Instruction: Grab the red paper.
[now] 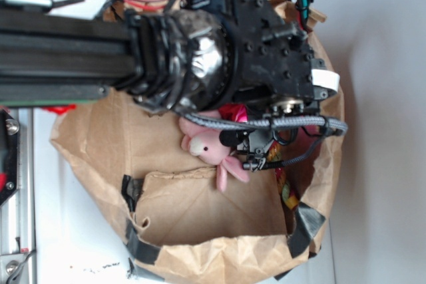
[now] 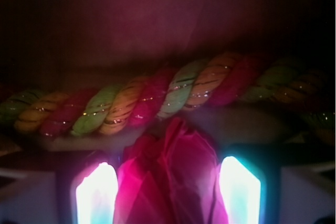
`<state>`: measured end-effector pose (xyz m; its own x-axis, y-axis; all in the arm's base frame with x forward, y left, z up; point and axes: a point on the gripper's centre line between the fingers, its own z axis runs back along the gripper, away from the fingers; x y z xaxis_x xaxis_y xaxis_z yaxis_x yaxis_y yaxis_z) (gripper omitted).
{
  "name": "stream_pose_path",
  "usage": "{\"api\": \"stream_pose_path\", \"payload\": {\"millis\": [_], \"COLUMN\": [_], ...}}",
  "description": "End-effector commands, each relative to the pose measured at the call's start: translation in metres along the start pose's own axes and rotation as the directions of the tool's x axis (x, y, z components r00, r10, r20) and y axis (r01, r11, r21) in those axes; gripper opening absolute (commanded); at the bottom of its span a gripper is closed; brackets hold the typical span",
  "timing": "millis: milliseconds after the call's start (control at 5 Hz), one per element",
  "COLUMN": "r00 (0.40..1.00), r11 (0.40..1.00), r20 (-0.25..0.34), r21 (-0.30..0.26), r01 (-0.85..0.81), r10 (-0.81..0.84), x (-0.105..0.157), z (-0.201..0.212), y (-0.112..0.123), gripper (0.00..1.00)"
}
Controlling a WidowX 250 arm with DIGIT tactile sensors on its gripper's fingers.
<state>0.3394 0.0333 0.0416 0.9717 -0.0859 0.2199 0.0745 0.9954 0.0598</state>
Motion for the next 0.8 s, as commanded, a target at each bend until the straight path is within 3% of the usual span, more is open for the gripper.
{"api": "stream_pose_path", "payload": {"millis": [0, 400, 600], "r00": [0.996, 0.989, 0.985], "r11": [0.998, 0.991, 0.99], "r20": [0.06, 0.079, 0.101], "r21": [-0.006, -0.038, -0.009], "r01": [0.062, 0.13, 0.139], "r10": [-0.062, -0.126, -0.137], "x": [0.0027, 0.0004, -0.004], "z": [0.0162, 0.0162, 0.0157], "y": [0.0012, 0.0034, 0.0011], "gripper": [0.0, 0.0, 0.0]}}
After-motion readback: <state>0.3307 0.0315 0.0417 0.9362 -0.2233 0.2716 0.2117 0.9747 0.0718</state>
